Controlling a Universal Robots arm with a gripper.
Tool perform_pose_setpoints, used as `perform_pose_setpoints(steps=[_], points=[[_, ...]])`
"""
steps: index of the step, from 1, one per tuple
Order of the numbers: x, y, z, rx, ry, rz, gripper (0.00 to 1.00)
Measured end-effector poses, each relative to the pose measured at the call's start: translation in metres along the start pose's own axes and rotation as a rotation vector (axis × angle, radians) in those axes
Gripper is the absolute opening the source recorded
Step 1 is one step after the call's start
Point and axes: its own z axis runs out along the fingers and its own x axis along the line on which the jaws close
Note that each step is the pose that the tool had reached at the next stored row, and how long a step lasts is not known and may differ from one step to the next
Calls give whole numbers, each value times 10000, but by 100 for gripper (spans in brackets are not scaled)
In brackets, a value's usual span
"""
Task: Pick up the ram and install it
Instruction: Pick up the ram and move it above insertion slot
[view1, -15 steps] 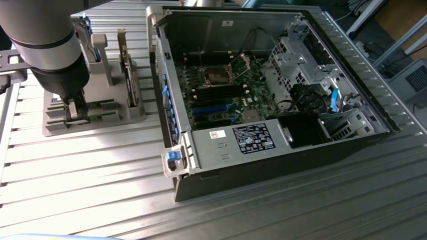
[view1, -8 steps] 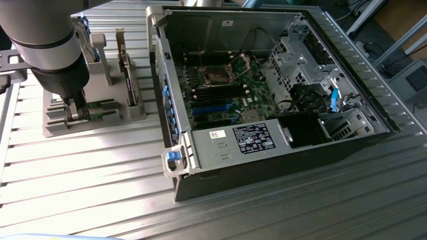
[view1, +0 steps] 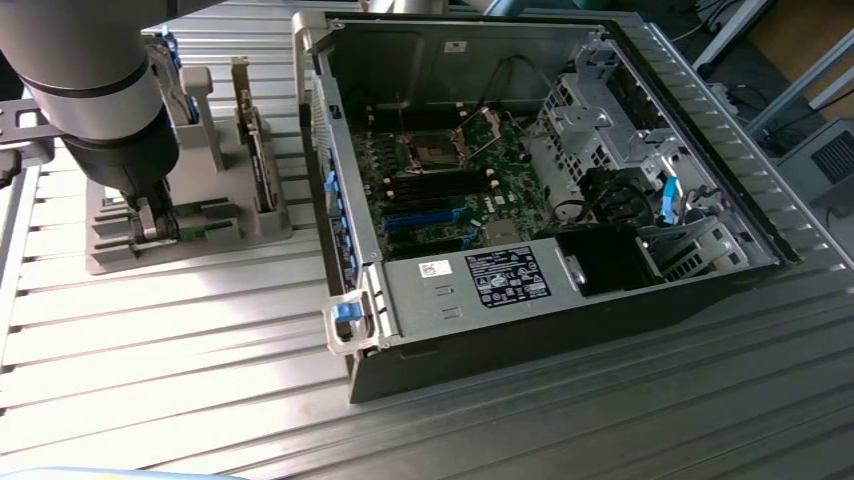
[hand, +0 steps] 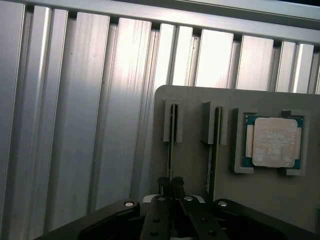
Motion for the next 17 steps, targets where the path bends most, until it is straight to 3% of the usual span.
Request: perform_pose_setpoints(steps=[17], points=[[-5, 10, -237, -1, 0, 0, 13]])
